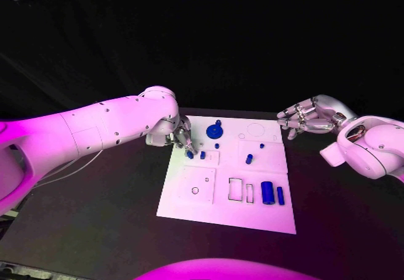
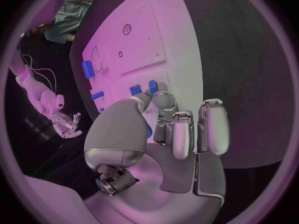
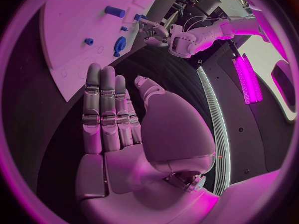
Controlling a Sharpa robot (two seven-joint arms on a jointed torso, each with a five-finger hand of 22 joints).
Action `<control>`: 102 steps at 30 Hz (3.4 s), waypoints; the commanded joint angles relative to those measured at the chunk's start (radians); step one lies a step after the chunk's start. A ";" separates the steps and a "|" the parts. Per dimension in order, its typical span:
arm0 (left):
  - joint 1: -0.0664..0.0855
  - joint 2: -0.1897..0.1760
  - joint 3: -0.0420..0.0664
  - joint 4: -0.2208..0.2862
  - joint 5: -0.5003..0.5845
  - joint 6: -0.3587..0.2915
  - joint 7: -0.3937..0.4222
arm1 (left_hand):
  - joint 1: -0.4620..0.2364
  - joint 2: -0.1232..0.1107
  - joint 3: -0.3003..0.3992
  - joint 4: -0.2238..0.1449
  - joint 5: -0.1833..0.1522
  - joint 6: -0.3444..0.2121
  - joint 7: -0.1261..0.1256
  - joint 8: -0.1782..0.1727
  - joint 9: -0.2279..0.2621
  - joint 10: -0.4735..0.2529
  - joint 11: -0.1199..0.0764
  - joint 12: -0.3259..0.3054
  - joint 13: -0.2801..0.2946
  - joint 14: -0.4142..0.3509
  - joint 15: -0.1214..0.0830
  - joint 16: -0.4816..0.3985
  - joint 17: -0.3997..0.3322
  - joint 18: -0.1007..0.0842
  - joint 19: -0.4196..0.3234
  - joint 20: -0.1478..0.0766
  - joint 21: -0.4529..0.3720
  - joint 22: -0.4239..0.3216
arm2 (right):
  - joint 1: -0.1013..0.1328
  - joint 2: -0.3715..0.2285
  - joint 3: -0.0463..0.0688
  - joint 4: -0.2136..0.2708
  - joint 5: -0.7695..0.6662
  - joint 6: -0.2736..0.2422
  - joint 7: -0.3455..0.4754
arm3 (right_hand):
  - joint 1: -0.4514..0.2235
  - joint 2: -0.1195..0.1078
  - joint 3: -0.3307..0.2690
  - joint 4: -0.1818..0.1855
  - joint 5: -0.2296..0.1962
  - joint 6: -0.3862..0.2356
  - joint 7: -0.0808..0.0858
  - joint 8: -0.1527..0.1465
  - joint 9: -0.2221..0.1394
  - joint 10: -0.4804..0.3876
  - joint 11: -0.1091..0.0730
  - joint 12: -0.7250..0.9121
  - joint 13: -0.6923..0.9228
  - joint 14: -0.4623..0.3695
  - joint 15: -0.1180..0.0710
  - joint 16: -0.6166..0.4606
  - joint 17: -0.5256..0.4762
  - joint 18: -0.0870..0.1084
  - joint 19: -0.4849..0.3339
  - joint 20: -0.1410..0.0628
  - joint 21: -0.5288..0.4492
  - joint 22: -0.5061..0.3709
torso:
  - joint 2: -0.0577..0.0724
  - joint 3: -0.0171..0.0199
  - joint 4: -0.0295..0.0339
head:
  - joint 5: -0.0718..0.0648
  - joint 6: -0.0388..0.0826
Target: Assemble the parts on the task board
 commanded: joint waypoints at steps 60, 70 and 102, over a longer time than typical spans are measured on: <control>0.001 -0.018 0.005 0.009 0.040 -0.044 -0.003 | 0.035 -0.001 -0.011 0.017 0.002 0.012 -0.001 -0.032 0.013 -0.002 0.005 -0.005 0.005 0.099 0.003 0.003 0.250 -0.013 0.006 -0.003 -0.008 0.023 | -0.006 0.005 0.000 -0.009 -0.004 0.009 0.006 | -0.006 -0.002 0.001 0.005 0.006 -0.009 -0.001 0.002 0.001 -0.004 0.000 0.004 0.001 -0.005 0.001 -0.003 0.001 -0.003 -0.001 0.004 -0.004 -0.001 | 0.000 0.0004 0.0001 | 0.002 0.002; 0.002 -0.009 0.005 -0.008 0.035 -0.002 -0.007 | 0.007 -0.025 -0.033 0.043 0.001 0.016 0.001 -0.034 0.016 -0.001 0.007 -0.004 0.007 0.099 0.005 0.003 0.250 -0.013 0.006 -0.001 -0.009 0.023 | -0.007 0.006 0.000 -0.009 -0.004 0.008 0.006 | -0.006 -0.002 0.001 0.005 0.006 -0.009 -0.001 0.002 0.001 -0.004 0.000 0.004 0.001 -0.005 0.001 -0.003 0.001 -0.003 -0.001 0.004 -0.004 -0.001 | -0.001 0.0010 -0.0013 | 0.002 0.002; 0.003 -0.005 0.004 -0.026 0.194 -0.046 -0.001 | 0.202 -0.032 0.225 -0.169 0.002 -0.014 0.001 -0.040 0.049 0.002 0.004 -0.032 -0.006 0.099 0.002 0.003 0.250 -0.013 0.006 -0.004 -0.010 0.025 | -0.007 0.010 0.000 -0.013 -0.004 0.012 0.006 | -0.005 -0.001 0.001 0.004 0.006 -0.010 -0.001 0.003 0.001 -0.006 0.000 0.004 0.004 -0.006 0.001 -0.004 0.004 -0.003 -0.001 0.004 -0.004 -0.002 | 0.000 0.0005 0.0001 | 0.000 0.004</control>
